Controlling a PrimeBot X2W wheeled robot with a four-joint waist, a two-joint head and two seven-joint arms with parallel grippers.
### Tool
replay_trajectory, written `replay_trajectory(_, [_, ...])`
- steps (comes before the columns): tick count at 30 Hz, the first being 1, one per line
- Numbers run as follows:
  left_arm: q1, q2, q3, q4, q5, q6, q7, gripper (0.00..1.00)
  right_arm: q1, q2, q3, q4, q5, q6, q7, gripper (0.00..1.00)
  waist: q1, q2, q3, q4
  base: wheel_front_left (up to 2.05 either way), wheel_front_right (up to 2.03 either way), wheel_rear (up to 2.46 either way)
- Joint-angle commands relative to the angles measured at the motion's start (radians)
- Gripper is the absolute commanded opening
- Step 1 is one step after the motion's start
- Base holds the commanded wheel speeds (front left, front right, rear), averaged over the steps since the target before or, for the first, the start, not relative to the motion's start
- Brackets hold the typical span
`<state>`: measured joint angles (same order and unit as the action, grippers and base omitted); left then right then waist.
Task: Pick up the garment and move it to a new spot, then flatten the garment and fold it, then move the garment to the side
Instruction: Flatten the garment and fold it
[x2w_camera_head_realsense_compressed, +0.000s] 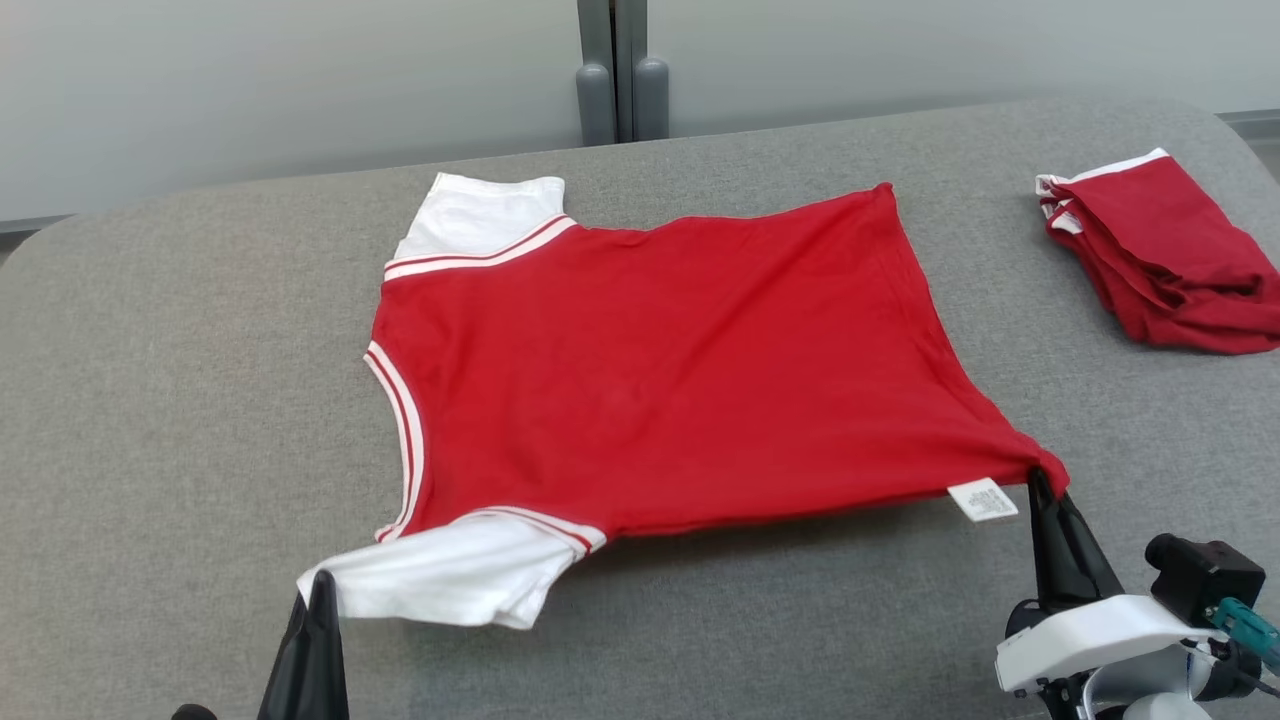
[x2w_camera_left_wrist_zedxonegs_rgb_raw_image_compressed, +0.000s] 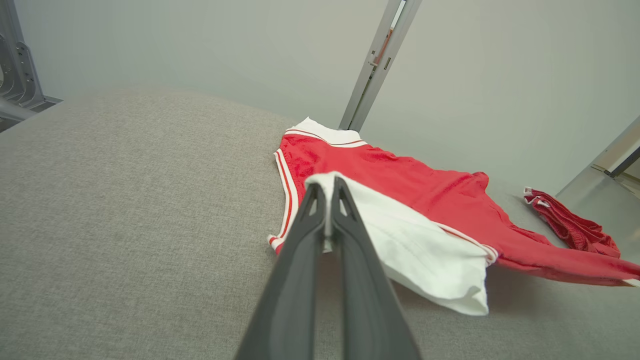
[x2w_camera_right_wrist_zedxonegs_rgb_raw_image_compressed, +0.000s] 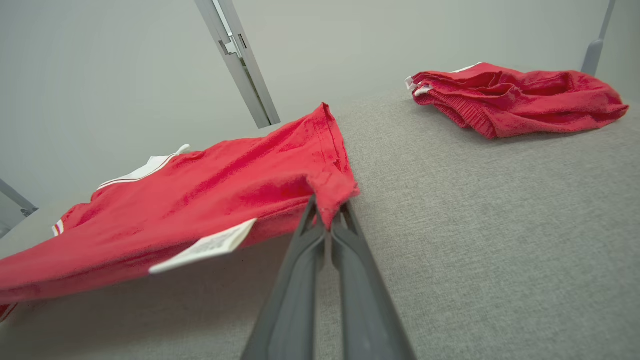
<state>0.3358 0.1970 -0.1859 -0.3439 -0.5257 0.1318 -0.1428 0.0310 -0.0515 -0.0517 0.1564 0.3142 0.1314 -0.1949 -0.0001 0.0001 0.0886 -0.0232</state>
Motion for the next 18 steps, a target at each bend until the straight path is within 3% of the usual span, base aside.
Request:
replay_trajectory(1, [-0.016, -0.007, 0.0, 0.029, -0.012, -0.01, -0.013, 0.0, -0.014, 0.0, 0.002, 0.024, 0.013, -0.002, 0.002, 0.0, 0.0001, -0.0001, 0.003, 0.0, 0.0, 0.0, 0.0])
replay_trajectory(11, [-0.133, -0.04, -0.043, 0.258, -0.038, -0.07, -0.041, 0.0, -0.088, 0.0, 0.017, 0.211, 0.048, -0.002, -0.025, 0.0, 0.0001, -0.0001, 0.029, 0.011, 0.0, 0.0, 0.0])
replay_trajectory(18, [-0.304, -0.054, -0.052, 0.408, -0.017, -0.102, -0.068, 0.0, -0.167, 0.0, 0.022, 0.317, 0.085, -0.002, -0.049, 0.0, 0.0001, -0.0001, 0.064, 0.01, 0.0, 0.0, 0.0])
